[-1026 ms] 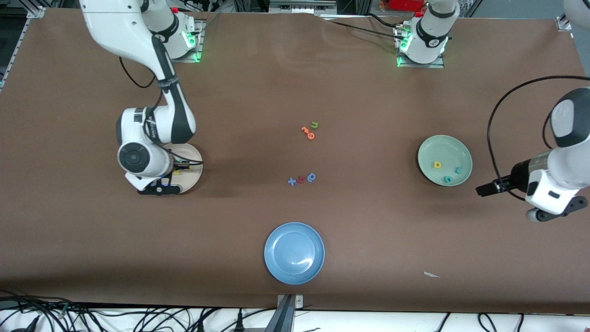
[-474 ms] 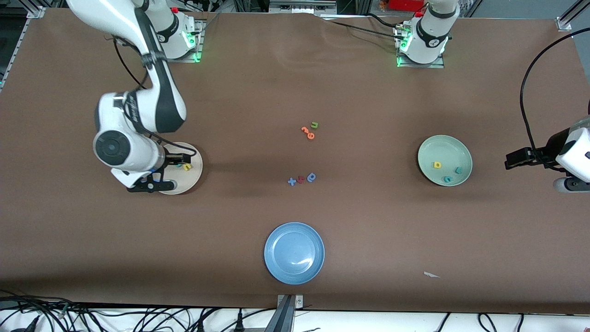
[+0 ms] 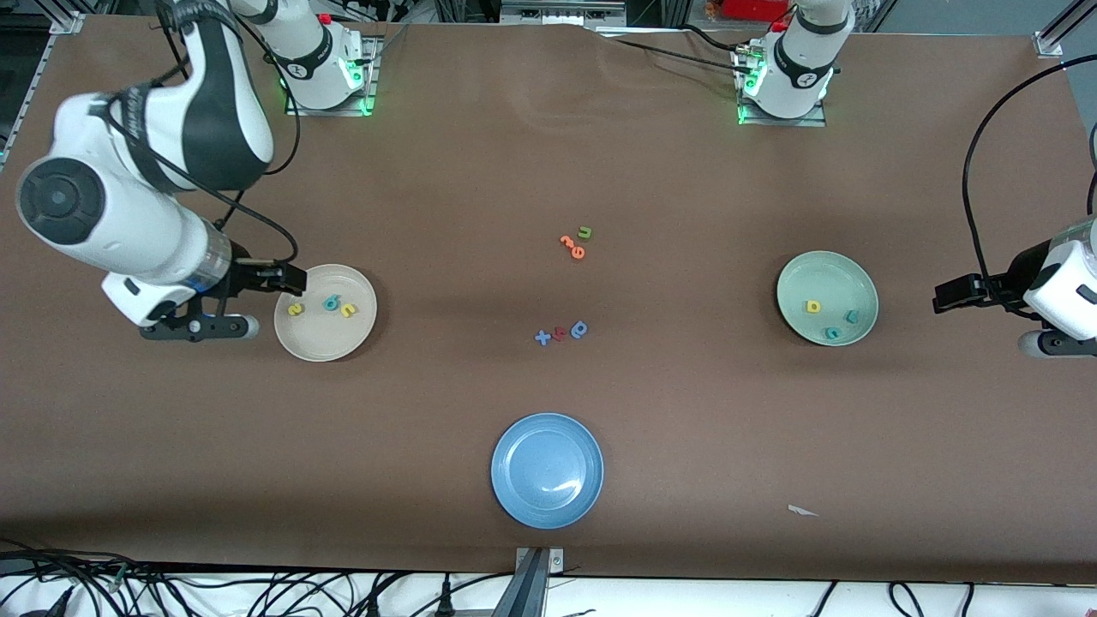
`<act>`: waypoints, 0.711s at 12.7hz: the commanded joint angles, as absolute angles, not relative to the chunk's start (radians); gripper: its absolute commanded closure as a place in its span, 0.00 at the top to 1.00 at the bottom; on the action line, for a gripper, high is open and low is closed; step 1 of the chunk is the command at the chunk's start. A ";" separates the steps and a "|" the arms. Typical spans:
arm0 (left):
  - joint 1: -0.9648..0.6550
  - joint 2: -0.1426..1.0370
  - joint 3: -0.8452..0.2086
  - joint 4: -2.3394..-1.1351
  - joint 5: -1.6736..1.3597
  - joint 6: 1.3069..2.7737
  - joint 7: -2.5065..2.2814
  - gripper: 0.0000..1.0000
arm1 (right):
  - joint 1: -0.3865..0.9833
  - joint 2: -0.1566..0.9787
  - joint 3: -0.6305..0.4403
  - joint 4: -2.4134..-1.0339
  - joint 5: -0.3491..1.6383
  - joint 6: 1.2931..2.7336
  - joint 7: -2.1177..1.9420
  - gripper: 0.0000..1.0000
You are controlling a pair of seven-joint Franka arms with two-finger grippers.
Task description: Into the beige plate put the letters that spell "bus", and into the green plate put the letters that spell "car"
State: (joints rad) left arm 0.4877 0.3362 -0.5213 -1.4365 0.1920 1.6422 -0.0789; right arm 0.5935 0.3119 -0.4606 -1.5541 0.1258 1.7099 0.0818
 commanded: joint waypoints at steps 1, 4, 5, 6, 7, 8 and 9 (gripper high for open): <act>0.489 0.324 -0.523 -1.450 0.207 1.631 -0.058 1.00 | 0.502 0.258 -0.402 -1.549 0.121 1.671 0.071 1.00; 0.489 0.324 -0.523 -1.450 0.207 1.625 -0.057 1.00 | 0.157 0.209 -0.087 -1.545 0.092 1.666 0.014 1.00; 0.489 0.322 -0.523 -1.451 0.209 1.624 -0.057 1.00 | 0.144 0.184 -0.072 -1.545 0.037 1.681 0.023 1.00; 0.489 0.324 -0.523 -1.451 0.209 1.624 -0.057 1.00 | 0.137 0.152 -0.072 -1.548 0.023 1.713 0.029 1.00; 0.489 0.324 -0.523 -1.451 0.209 1.624 -0.057 1.00 | 0.123 0.123 -0.071 -1.557 0.018 1.729 0.022 1.00; 0.489 0.324 -0.523 -1.451 0.209 1.624 -0.055 1.00 | 0.112 0.095 -0.069 -1.584 0.023 1.708 0.021 1.00; 0.489 0.324 -0.523 -1.451 0.209 1.624 -0.055 1.00 | 0.100 0.054 -0.055 -1.618 0.023 1.686 0.026 1.00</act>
